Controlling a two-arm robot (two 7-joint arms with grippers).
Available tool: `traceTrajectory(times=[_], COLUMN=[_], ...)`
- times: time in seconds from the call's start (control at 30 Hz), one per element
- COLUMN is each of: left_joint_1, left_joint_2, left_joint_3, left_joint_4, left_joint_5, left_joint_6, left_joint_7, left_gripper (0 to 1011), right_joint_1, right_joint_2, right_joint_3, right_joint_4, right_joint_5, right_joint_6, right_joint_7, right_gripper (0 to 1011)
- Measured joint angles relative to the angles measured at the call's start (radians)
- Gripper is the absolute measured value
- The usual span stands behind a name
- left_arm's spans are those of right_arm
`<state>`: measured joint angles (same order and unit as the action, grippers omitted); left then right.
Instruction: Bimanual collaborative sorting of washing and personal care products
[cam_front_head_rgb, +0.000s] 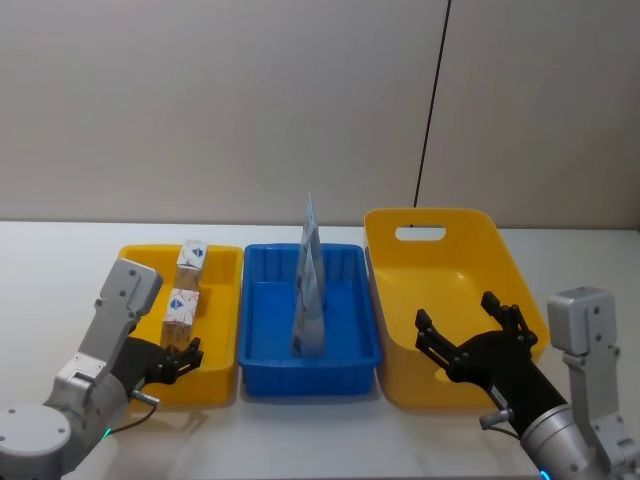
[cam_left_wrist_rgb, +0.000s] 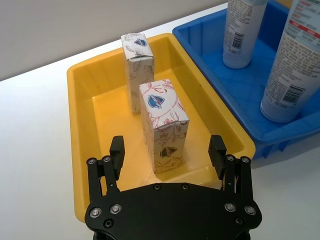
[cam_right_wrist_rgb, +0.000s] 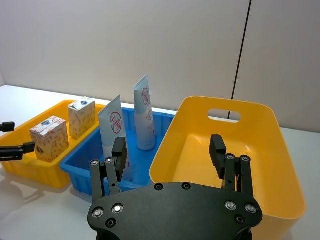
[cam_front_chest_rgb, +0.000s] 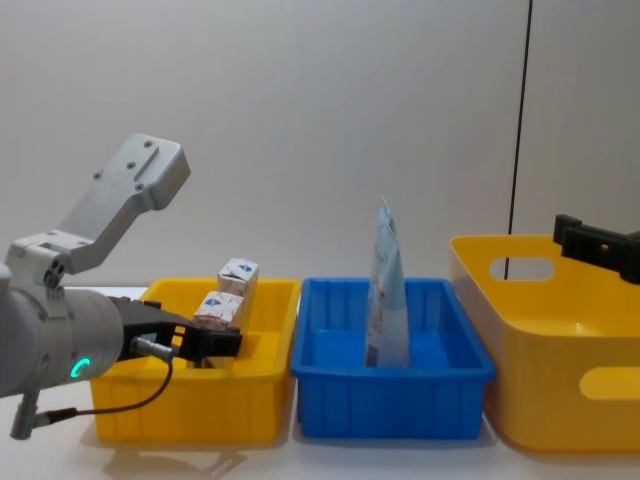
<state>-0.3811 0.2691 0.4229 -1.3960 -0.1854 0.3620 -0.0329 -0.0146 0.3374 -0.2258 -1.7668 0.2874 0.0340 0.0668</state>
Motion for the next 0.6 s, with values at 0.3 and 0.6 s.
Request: traceTrajectory(times=[0.3,0.6], left_joint_1=[-0.018,-0.045], left_joint_2=[-0.023,-0.047], left_joint_3=[-0.007,-0.01], left_joint_4=[0.035,0.081], left_joint_5=[0.004,0.008], left_joint_6=[-0.002,-0.009], left_joint_7=[0.005,0.002], left_gripper=[1002,1002], right_joint_1=[0.0,0.0], right_joint_2=[0.0,0.0], right_joint_3=[0.0,0.0], right_joint_4=[0.0,0.0], right_joint_5=[0.0,0.0], right_joint_6=[0.0,0.0], right_joint_7=[0.0,0.0], right_gripper=[1000,1000])
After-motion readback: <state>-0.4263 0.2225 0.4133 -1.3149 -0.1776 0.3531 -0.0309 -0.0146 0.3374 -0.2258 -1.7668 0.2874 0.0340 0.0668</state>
